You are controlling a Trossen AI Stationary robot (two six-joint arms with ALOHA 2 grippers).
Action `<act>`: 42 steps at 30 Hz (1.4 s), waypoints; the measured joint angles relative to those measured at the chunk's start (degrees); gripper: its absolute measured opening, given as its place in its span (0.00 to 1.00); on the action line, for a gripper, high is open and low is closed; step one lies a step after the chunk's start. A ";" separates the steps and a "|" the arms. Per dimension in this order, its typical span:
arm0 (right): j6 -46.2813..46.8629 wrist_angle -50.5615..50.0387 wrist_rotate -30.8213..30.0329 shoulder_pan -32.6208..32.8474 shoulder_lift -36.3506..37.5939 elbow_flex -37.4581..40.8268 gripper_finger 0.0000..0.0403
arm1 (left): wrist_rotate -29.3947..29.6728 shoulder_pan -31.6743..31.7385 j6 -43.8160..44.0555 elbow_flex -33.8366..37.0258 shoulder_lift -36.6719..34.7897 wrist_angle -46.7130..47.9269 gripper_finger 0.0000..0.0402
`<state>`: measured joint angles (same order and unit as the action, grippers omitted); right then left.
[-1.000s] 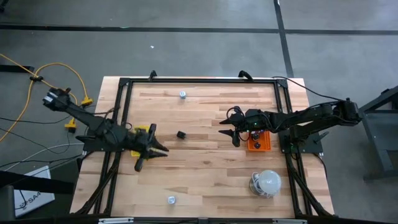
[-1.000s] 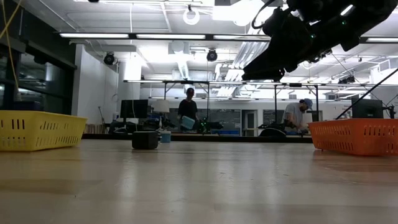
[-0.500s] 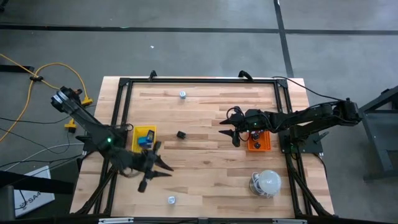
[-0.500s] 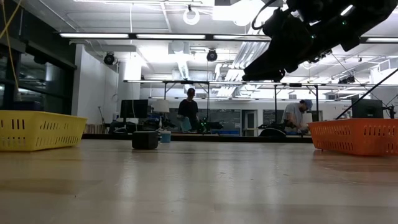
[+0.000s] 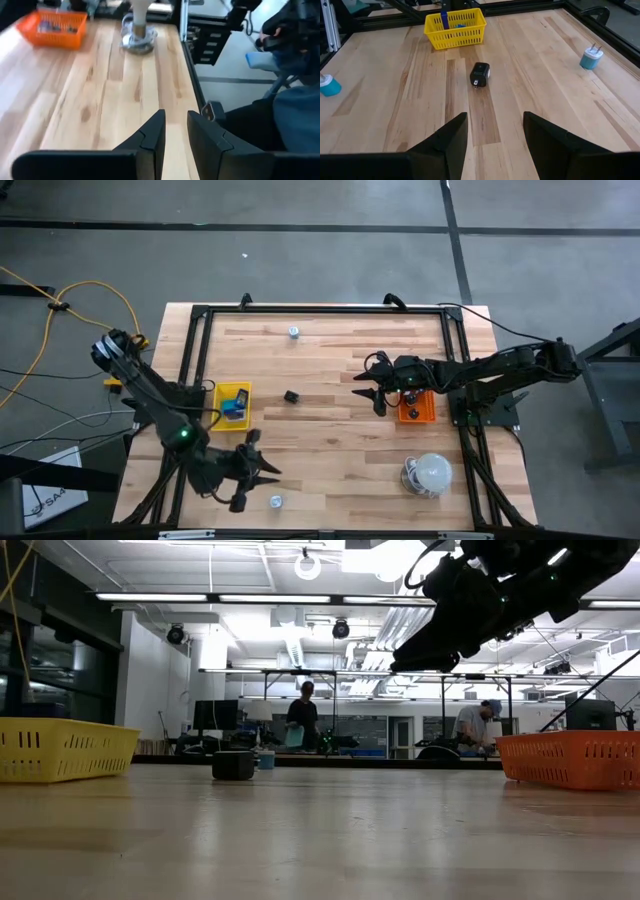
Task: Pick & Place Office items
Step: Put the bottom blue white charger adapter into the orange bin
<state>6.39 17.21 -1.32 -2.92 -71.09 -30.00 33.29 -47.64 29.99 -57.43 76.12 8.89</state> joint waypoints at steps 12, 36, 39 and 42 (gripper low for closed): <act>1.49 -0.69 0.04 0.02 0.00 0.00 0.44 | -7.45 -0.37 18.91 0.00 4.74 8.56 0.19; 4.54 -4.17 0.00 0.02 0.00 0.00 0.44 | -14.13 -2.16 22.65 0.02 14.29 8.24 0.19; 4.55 -4.22 -0.02 0.02 0.00 0.00 0.44 | -14.54 -2.90 24.21 0.02 15.88 8.18 0.19; 4.55 -4.19 -0.02 0.02 0.00 0.00 0.44 | -14.55 -3.26 26.49 0.02 17.06 8.30 0.19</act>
<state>10.94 13.02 -1.34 -2.90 -71.09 -30.00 18.74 -50.90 56.48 -57.41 93.18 17.19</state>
